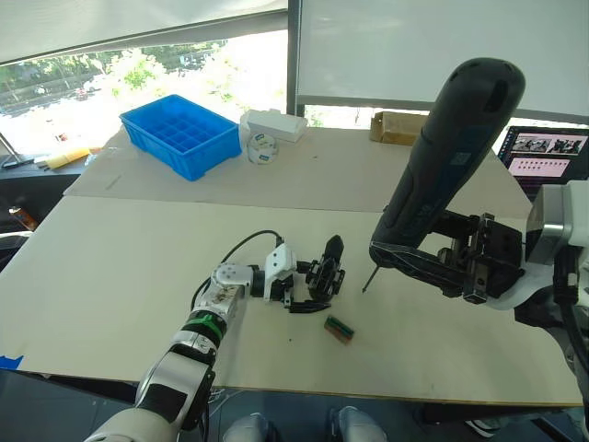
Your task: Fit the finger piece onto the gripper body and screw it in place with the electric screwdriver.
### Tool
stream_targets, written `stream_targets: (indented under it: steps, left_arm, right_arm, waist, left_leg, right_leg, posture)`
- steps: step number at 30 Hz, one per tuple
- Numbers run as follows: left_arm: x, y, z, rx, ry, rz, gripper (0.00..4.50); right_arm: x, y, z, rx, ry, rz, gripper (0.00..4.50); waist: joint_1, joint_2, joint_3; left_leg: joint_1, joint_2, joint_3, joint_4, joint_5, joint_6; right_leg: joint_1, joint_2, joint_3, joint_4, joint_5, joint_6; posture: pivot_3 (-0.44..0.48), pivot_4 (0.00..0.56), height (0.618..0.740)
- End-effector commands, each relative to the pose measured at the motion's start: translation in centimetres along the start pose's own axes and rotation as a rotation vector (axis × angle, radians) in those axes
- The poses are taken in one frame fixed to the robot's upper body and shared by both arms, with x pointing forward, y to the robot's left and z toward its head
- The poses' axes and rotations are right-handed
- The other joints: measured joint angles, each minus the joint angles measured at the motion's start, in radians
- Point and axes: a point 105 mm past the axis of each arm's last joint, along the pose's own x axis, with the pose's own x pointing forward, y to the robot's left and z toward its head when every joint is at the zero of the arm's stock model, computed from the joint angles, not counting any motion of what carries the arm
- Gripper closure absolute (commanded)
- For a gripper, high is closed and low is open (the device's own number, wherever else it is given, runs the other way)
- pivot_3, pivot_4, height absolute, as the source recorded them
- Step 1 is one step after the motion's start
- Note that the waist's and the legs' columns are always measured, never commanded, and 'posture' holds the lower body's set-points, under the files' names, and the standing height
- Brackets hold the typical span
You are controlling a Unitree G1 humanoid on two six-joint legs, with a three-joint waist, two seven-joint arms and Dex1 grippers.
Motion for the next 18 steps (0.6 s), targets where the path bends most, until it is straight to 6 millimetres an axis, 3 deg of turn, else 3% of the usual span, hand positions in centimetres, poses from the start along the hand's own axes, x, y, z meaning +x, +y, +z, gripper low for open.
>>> stream_targets:
  steps: [1,11,18]
  left_arm:
    - [-0.7,0.2,0.5,0.05,-0.02,0.041,0.04]
    - [-2.2,-1.0,1.2,0.042,-0.044,0.22,0.04]
    - [-0.9,-3.1,1.4,0.0,-0.036,0.255,0.04]
  right_arm:
    - [0.0,0.1,1.2,-0.05,-0.034,0.001,2.6]
    - [0.0,0.1,1.2,-0.045,-0.034,0.0,2.6]
    - [0.1,0.1,1.1,-0.041,-0.037,0.002,2.6]
  waist:
    - [-0.001,0.0,0.0]
    - [-0.001,0.0,0.0]
    - [0.002,0.0,0.0]
  left_leg:
    - [0.0,0.0,0.0,0.0,0.0,0.0]
    - [0.001,0.0,0.0,0.0,0.0,0.0]
    - [0.001,0.0,-0.001,0.001,0.0,0.0]
  right_leg:
    - [0.0,0.0,0.0,0.0,0.0,0.0]
    - [0.0,-0.001,0.001,0.0,0.0,0.0]
    - [0.001,-0.001,0.001,0.001,0.0,0.0]
  posture:
    - [0.0,0.15,0.74]
    - [0.0,0.15,0.74]
    - [0.0,0.15,0.74]
